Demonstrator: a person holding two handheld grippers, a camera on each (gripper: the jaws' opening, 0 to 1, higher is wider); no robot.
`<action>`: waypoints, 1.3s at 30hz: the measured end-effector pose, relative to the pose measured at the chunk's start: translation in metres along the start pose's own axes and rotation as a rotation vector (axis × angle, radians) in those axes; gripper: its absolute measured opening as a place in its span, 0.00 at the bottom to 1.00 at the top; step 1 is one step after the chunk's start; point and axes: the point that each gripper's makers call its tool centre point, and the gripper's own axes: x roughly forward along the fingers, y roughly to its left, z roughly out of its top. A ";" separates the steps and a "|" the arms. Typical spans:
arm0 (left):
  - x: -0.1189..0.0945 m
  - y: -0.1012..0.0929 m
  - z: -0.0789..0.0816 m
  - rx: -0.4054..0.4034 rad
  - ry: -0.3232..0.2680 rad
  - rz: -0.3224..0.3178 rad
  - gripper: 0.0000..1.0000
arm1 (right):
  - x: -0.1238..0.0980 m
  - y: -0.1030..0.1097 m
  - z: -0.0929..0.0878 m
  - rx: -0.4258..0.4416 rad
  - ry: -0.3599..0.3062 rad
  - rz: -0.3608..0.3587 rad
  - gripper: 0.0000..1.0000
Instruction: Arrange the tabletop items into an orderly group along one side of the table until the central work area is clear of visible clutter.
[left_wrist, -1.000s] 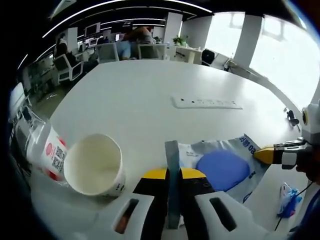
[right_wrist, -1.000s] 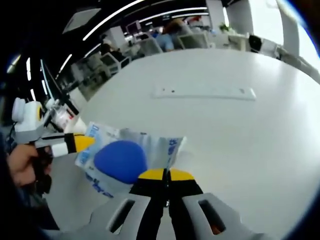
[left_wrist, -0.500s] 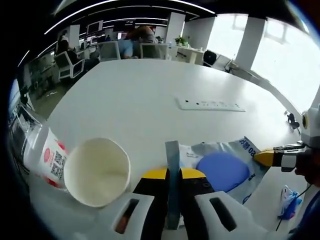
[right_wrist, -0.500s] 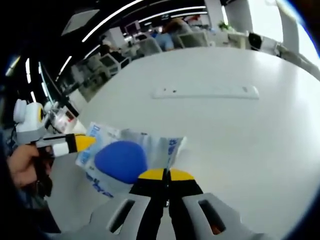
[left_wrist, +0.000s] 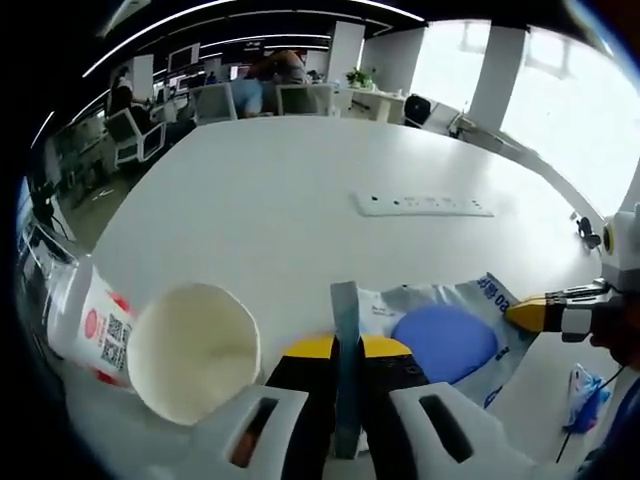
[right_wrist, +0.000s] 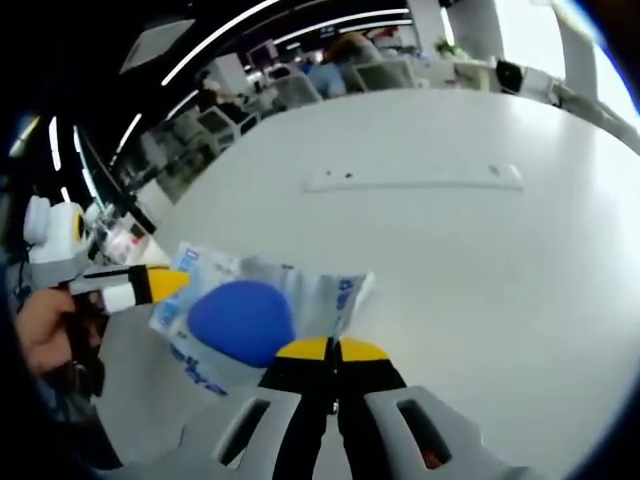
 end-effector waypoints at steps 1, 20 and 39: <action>0.000 0.000 0.001 0.000 0.001 0.002 0.06 | 0.000 0.000 0.000 -0.001 0.001 -0.001 0.00; 0.000 0.005 -0.004 0.061 0.038 0.034 0.07 | 0.009 -0.002 -0.003 0.024 0.017 -0.010 0.00; -0.003 0.005 0.006 0.089 0.021 0.054 0.11 | 0.011 0.000 -0.004 0.040 0.015 -0.014 0.00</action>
